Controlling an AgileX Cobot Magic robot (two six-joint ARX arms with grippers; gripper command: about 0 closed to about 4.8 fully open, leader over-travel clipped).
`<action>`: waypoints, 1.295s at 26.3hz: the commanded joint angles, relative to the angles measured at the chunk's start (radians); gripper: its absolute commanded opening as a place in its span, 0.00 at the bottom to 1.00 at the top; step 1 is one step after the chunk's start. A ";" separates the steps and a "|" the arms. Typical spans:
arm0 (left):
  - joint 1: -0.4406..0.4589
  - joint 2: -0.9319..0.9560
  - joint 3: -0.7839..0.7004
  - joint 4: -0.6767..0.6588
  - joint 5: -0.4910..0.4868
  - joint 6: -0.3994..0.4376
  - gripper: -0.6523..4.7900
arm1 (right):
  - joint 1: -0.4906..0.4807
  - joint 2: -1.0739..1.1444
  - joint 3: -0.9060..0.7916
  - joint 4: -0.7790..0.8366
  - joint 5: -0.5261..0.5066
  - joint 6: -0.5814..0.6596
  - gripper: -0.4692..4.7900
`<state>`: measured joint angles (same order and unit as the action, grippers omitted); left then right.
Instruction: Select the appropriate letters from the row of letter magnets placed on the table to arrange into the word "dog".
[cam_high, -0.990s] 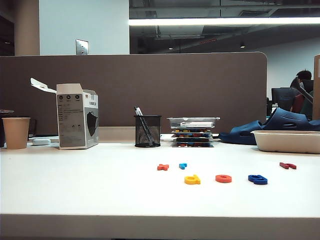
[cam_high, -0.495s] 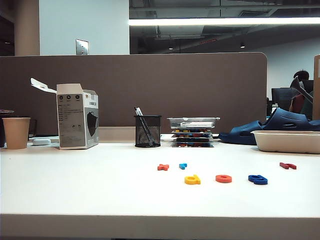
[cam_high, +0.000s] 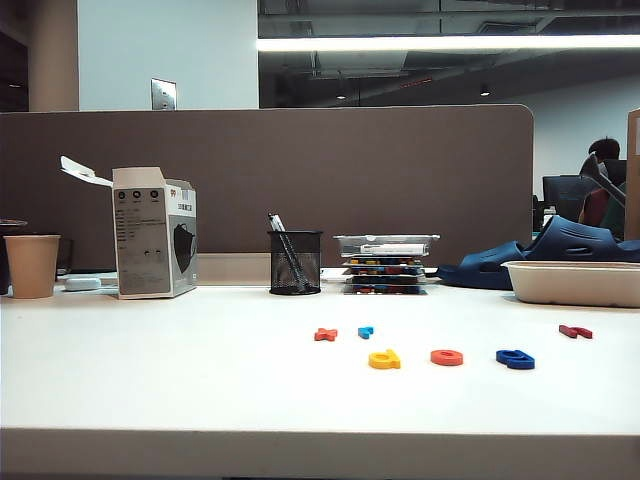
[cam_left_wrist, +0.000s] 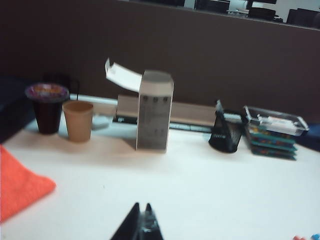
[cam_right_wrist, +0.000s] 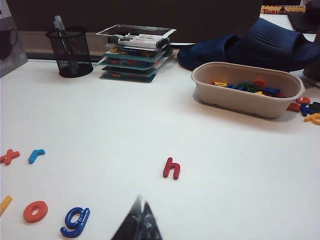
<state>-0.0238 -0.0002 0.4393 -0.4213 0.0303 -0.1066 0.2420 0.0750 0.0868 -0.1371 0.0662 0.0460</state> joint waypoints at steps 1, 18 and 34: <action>0.000 0.003 -0.086 0.127 0.005 -0.009 0.11 | 0.001 -0.001 -0.031 0.083 -0.021 -0.006 0.08; 0.000 0.002 -0.371 0.428 0.042 0.028 0.11 | 0.000 -0.001 -0.087 0.128 -0.017 -0.051 0.08; 0.001 0.002 -0.411 0.427 0.042 0.021 0.11 | 0.000 -0.001 -0.087 0.131 -0.017 -0.050 0.08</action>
<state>-0.0242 0.0021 0.0261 -0.0032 0.0650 -0.0834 0.2417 0.0734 0.0051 -0.0193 0.0494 -0.0017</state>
